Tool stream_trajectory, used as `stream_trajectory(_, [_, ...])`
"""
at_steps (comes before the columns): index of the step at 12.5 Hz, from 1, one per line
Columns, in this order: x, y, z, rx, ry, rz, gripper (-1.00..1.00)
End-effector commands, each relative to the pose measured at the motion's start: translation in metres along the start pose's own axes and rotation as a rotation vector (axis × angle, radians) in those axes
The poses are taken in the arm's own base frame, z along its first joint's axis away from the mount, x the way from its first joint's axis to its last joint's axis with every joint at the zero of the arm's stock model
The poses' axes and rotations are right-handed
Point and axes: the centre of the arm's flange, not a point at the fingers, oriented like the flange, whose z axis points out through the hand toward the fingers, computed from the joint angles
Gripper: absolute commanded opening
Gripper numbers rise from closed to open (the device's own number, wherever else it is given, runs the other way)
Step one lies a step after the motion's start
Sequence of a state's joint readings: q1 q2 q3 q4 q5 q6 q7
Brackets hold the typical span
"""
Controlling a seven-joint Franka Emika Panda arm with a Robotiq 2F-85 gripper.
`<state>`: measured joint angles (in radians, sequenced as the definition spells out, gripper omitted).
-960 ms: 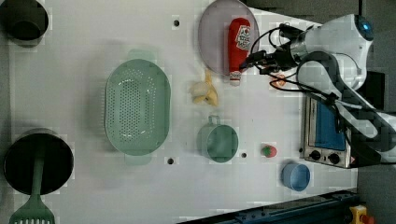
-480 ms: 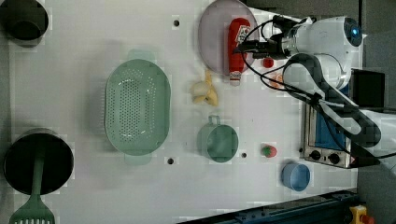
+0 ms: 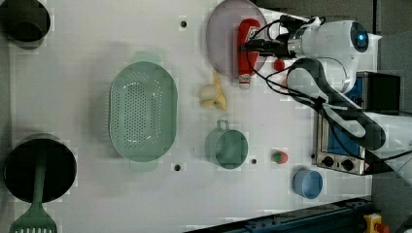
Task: Pick ketchup from plate and place it on table.
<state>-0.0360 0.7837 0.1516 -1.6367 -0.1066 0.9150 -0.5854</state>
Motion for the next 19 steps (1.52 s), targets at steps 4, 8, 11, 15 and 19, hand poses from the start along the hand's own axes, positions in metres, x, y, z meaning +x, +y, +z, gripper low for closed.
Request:
stream_trajectory(4, [0.006, 0.000, -0.001, 0.008, 0.013, -0.022, 0.16])
stream_trajectory(8, [0.026, 0.001, -0.054, 0.007, 0.066, 0.038, 0.16])
stream_trajectory(11, [0.030, 0.013, -0.128, -0.015, 0.063, 0.104, 0.16])
stream_trajectory(15, [0.022, 0.036, -0.226, 0.004, 0.060, 0.178, 0.16])
stream_trajectory(19, [-0.003, 0.068, -0.292, 0.062, -0.018, 0.280, 0.16])
